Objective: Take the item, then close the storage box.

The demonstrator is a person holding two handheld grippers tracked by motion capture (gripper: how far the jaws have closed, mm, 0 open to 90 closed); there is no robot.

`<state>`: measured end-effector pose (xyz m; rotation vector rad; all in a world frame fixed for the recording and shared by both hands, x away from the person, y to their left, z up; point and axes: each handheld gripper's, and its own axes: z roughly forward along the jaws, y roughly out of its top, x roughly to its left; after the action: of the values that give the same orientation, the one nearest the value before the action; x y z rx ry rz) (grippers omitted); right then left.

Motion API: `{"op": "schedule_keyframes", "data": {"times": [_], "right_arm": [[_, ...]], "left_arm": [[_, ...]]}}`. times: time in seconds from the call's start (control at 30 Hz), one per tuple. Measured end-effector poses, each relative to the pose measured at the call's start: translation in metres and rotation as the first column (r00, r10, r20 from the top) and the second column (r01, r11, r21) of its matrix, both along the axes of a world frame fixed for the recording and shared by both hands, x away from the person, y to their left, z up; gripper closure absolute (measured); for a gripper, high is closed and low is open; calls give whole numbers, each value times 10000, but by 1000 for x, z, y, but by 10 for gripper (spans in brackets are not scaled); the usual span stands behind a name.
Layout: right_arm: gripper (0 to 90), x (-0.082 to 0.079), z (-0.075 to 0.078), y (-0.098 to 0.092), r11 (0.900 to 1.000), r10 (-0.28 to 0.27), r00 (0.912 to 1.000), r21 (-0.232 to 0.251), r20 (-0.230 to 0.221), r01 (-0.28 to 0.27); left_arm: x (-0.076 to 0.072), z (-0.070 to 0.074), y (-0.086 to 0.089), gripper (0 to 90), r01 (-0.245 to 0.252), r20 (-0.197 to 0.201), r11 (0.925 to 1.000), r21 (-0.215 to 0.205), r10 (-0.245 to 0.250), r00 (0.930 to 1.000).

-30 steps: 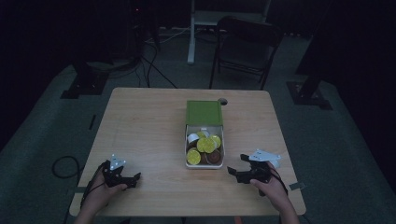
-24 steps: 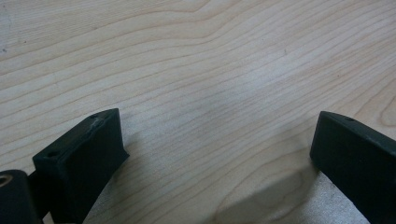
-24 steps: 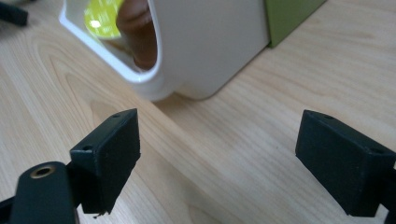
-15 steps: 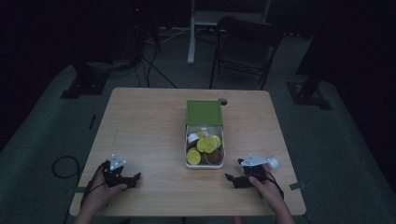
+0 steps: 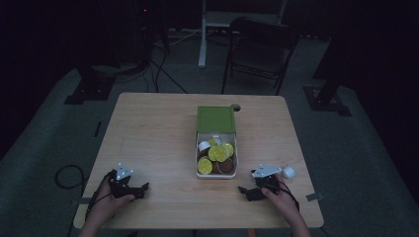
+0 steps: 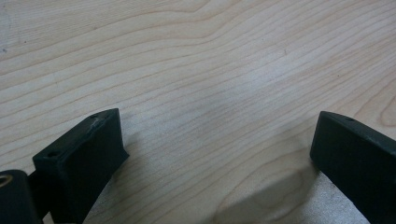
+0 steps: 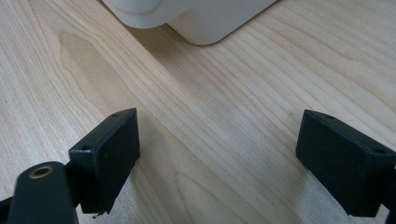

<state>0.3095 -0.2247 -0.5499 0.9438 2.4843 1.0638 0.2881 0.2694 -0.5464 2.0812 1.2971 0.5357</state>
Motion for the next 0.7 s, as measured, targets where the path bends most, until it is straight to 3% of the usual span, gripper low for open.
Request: {"op": "schedule_keyframes", "data": {"times": [0.47, 0.7], "right_arm": [[125, 0, 0, 1, 10000, -94, 10000, 4, -34, 94], [138, -1, 1, 2, 9996, -292, 9996, -15, -35, 292]], "left_arm": [[0, 0, 0, 30, 60, -12, 10000, 3, -60, 10000], [0, 0, 1, 32, 669, 6, 9978, 2, -669, 9978]]}}
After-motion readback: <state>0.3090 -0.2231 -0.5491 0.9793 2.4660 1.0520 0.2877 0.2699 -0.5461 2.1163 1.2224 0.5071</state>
